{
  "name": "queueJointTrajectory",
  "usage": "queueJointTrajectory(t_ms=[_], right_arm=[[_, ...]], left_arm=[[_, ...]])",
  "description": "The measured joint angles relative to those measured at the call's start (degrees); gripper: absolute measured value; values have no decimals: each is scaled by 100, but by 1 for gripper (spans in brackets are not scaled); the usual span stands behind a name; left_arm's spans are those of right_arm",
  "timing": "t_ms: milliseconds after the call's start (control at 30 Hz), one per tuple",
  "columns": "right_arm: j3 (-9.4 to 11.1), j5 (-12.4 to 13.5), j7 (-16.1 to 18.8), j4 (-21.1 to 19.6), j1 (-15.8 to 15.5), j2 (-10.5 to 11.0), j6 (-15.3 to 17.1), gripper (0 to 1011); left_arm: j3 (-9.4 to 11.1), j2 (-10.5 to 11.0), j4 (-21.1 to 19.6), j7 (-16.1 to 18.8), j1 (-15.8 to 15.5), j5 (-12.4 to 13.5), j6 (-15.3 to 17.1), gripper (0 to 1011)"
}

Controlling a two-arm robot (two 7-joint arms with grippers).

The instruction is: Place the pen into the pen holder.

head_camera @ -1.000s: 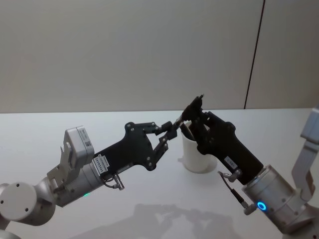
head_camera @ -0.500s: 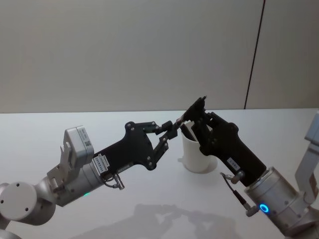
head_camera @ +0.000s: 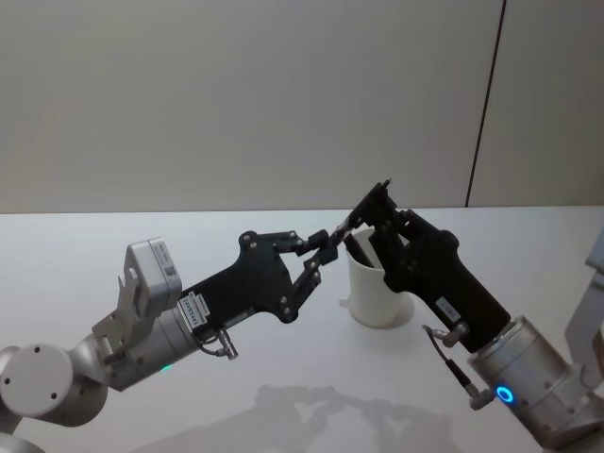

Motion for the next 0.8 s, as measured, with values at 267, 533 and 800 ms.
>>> queueJointTrajectory(t_ms=[267, 533, 800], right_arm=[[-2, -3, -5, 14, 13, -10, -16, 134], [-7, -9, -3, 45, 33, -22, -30, 134], [-9, -10, 8, 72, 55, -32, -44, 134]], left_arm=[[0, 0, 5, 4, 0, 11, 13, 357], [1, -1, 5, 4, 0, 7, 5, 620], [1, -1, 2, 4, -1, 2, 1, 866]])
